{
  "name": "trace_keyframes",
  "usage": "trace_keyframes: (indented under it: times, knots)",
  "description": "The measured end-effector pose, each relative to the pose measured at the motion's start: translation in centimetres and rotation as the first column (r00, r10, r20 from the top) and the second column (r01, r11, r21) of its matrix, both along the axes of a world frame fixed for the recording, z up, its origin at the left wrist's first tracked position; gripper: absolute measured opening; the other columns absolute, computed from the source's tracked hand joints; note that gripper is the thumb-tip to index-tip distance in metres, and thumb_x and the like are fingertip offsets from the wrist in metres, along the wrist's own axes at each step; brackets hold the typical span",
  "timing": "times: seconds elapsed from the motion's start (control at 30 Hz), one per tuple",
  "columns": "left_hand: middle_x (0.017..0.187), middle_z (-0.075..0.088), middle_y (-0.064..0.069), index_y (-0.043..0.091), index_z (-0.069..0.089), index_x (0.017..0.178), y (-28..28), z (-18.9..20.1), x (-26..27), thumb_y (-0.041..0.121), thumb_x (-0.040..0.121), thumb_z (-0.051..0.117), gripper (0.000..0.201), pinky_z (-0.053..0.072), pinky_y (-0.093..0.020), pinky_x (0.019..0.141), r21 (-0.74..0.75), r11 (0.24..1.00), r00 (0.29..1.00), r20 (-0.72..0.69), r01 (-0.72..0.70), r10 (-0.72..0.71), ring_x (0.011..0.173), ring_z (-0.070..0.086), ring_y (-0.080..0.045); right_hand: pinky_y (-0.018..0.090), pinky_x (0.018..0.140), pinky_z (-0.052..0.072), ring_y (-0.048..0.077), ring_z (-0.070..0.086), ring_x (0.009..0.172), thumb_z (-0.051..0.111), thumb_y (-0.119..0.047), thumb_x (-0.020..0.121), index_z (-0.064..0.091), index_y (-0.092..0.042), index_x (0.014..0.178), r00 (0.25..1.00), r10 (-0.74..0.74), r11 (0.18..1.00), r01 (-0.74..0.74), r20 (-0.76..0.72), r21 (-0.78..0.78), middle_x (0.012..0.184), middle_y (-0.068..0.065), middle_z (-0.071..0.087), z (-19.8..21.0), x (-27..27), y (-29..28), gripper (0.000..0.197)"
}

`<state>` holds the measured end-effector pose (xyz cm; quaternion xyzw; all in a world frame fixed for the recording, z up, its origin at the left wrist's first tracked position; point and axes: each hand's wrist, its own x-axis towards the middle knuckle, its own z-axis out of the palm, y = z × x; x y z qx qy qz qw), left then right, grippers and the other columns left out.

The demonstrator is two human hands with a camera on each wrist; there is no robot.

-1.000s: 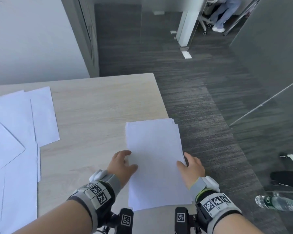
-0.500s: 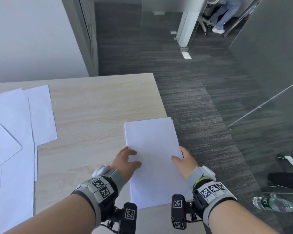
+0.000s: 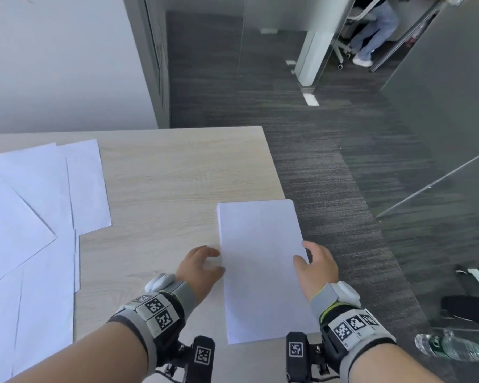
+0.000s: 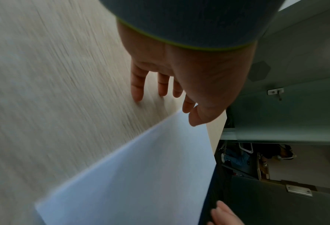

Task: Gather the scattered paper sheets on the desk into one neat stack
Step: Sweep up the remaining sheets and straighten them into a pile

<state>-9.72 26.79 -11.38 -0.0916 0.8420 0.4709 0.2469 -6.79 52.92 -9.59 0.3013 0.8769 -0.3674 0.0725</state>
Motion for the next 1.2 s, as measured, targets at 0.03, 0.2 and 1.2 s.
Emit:
trace_keyframes:
  times: [0.03, 0.2, 1.2]
  knots:
    - [0.144, 0.047, 0.008, 0.027, 0.063, 0.124, -1.1, -0.1, 0.0, 0.022, 0.091, 0.068, 0.034, 0.048, -0.037, 0.103, -0.039, 0.999, 1.0, -0.019, -0.001, 0.0, 0.122, 0.051, -0.015, 0.041, 0.103, 0.04, 0.024, 0.044, 0.13, 0.056, -0.023, 0.091, 0.056, -0.026, 0.133, 0.999, 0.028, 1.0, -0.028, -0.022, 0.001, 0.144, -0.002, 0.047, 0.4, -0.3, -0.6, 0.042]
    - [0.138, 0.054, 0.001, 0.027, 0.066, 0.121, -9.8, 0.0, 0.2, 0.02, 0.09, 0.068, 0.032, 0.047, -0.038, 0.103, -0.161, 0.978, 0.989, -0.081, -0.132, 0.12, 0.122, 0.054, -0.021, 0.033, 0.097, 0.045, 0.011, 0.053, 0.111, 0.054, -0.021, 0.095, 0.058, -0.027, 0.127, 0.978, 0.203, 0.975, -0.207, -0.057, -0.079, 0.129, -0.009, 0.05, 1.5, -2.4, -6.7, 0.034]
    - [0.169, -0.002, 0.006, 0.039, 0.018, 0.155, -42.5, 0.0, 5.5, 0.074, 0.086, 0.051, 0.084, 0.025, -0.05, 0.117, -0.682, 0.7, 0.977, 0.157, 0.211, -0.142, 0.157, -0.006, -0.025, 0.034, 0.069, 0.051, 0.023, 0.069, 0.079, 0.057, -0.017, 0.089, 0.061, -0.025, 0.1, 0.951, 0.115, 0.859, 0.049, 0.287, -0.51, 0.092, 0.002, 0.062, -2.2, -4.2, -43.9, 0.014]
